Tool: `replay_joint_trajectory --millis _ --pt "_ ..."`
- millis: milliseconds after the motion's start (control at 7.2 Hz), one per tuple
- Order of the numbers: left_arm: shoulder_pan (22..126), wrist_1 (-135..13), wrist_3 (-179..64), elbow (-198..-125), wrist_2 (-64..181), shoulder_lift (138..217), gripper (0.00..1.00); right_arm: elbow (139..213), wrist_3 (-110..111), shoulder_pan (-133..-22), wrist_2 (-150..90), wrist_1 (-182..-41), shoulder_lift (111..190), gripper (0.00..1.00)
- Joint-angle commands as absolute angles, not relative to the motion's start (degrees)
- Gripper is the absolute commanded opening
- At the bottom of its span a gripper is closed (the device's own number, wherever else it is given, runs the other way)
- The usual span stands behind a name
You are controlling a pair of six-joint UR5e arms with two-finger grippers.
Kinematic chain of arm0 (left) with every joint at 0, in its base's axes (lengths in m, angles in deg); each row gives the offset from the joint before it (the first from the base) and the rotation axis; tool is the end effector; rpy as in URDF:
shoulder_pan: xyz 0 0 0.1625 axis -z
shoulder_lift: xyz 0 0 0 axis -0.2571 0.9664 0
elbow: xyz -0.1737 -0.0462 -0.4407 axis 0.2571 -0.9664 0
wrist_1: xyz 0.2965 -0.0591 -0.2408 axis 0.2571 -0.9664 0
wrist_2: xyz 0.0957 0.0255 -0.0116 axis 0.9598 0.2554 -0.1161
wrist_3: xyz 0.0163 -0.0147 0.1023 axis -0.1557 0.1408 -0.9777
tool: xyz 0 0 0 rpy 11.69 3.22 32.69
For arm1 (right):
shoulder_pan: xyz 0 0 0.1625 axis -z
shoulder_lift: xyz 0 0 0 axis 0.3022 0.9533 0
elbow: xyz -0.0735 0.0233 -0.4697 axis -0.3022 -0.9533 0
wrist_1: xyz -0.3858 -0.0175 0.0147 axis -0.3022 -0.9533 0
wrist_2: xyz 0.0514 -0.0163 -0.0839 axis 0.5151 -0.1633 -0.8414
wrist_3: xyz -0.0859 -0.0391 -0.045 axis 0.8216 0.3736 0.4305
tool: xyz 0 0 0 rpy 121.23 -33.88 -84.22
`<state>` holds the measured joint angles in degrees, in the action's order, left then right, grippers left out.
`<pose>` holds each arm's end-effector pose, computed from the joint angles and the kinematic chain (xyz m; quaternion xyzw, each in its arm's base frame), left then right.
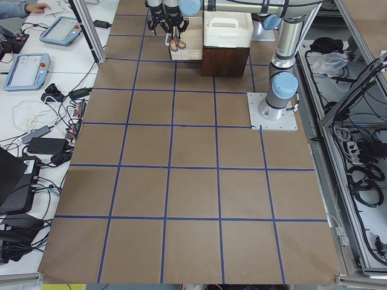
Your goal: Place scissors in drawer with both arms
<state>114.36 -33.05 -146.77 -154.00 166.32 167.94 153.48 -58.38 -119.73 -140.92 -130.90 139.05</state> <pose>-0.2271 -0.5121 0.5014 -0.6702 -0.7414 0.0045 0.0338 0.2792 -0.6479 0.3769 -0.5236 -0.8500 -0.0507 0.0257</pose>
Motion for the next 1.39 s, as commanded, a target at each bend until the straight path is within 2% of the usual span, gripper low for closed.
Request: replay_joint_trajectory --millis 0,556,1250 --pt "118.9 -32.6 -144.0 -153.7 165.6 169.2 0.06 153.9 -35.5 -116.3 -141.5 -131.0 145.5 1.0" --pt "125.6 -24.8 -134.8 -153.1 164.1 175.5 0.07 160.0 10.4 -107.4 -147.9 -131.5 156.9 1.0" --pt "131.5 -28.6 -130.9 -152.6 163.4 179.3 0.07 162.4 15.5 -107.5 -141.1 -130.7 159.8 1.0"
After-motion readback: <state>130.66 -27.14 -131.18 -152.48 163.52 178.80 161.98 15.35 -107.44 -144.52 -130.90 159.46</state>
